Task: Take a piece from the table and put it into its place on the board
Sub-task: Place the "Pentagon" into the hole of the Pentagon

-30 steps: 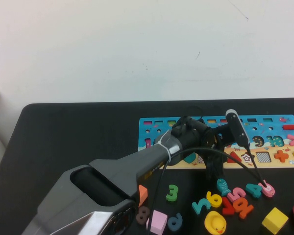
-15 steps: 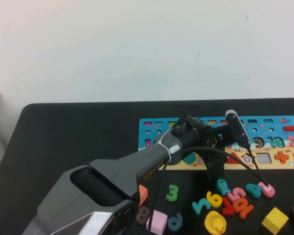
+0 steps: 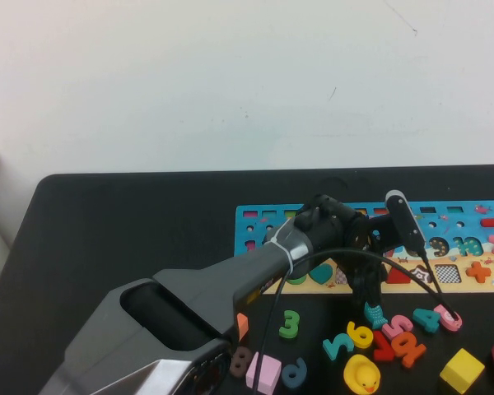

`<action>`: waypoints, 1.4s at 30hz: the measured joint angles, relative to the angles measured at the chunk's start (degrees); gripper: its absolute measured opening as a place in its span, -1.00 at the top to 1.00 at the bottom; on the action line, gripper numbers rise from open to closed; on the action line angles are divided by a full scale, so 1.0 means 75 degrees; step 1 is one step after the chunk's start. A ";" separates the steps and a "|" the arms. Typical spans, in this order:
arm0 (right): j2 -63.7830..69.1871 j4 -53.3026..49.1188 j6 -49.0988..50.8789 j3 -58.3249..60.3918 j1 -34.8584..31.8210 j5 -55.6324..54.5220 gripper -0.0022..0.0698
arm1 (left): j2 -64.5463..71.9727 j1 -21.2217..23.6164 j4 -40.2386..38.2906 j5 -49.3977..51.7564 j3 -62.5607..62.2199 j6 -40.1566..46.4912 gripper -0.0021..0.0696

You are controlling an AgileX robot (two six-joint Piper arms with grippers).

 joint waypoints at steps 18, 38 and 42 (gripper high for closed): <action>0.0000 0.0000 0.0000 0.0000 0.0000 0.0000 -0.71 | -0.0057 -0.0092 -0.0068 0.0489 -0.0005 0.0149 0.09; 0.0000 0.0000 0.0000 0.0000 0.0000 0.0000 -0.71 | -0.0062 -0.0149 -0.0100 0.1564 -0.0754 0.0180 0.09; 0.0000 0.0000 0.0000 0.0000 0.0000 0.0000 -0.71 | -0.0062 -0.0149 -0.0099 0.1876 -0.0754 0.0180 0.09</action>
